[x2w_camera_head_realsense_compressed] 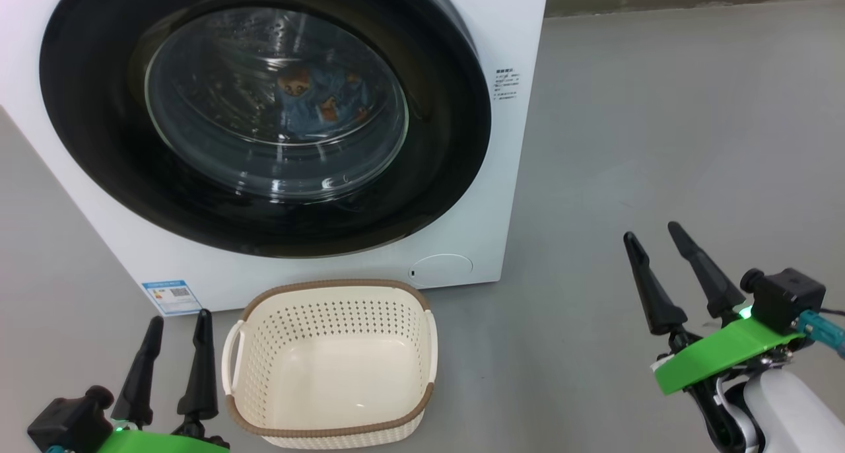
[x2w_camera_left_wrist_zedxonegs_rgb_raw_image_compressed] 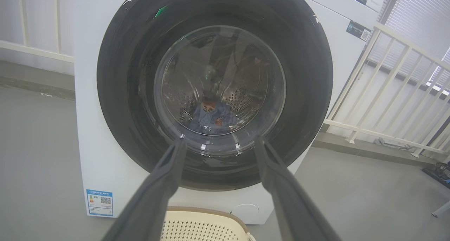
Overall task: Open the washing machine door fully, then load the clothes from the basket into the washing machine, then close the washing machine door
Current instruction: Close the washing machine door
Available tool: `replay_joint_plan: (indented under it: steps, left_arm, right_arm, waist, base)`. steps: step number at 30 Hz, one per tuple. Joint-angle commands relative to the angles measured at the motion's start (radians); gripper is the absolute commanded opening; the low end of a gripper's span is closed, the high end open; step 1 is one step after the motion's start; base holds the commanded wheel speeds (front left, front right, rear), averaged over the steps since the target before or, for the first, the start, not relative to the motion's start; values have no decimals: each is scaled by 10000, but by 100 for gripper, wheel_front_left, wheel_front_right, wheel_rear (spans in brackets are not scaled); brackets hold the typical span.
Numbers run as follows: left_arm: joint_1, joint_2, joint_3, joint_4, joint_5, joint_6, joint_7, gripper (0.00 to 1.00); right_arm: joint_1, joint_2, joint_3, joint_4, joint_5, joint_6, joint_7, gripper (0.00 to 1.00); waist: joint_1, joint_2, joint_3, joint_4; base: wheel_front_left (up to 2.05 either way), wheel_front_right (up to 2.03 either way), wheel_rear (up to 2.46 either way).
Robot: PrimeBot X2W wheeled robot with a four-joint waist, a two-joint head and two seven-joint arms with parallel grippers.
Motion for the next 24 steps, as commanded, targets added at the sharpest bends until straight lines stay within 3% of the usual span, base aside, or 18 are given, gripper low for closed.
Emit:
replay_joint_plan:
  steps: [1,24]
  left_arm:
    - [-99,233,321,-292,-62,38,7,100]
    - [-74,361,226,-450,48,226,-22,100]
  right_arm:
    - [47,-55,84,-271,-134,-27,-49,100]
    - [416,178,-380,-127,-551,-27,-49,100]
  waist:
    - [1,-1,-43,-49]
    - [1,-1,13,50]
  base:
    - [0,0,0]
    - [0,0,0]
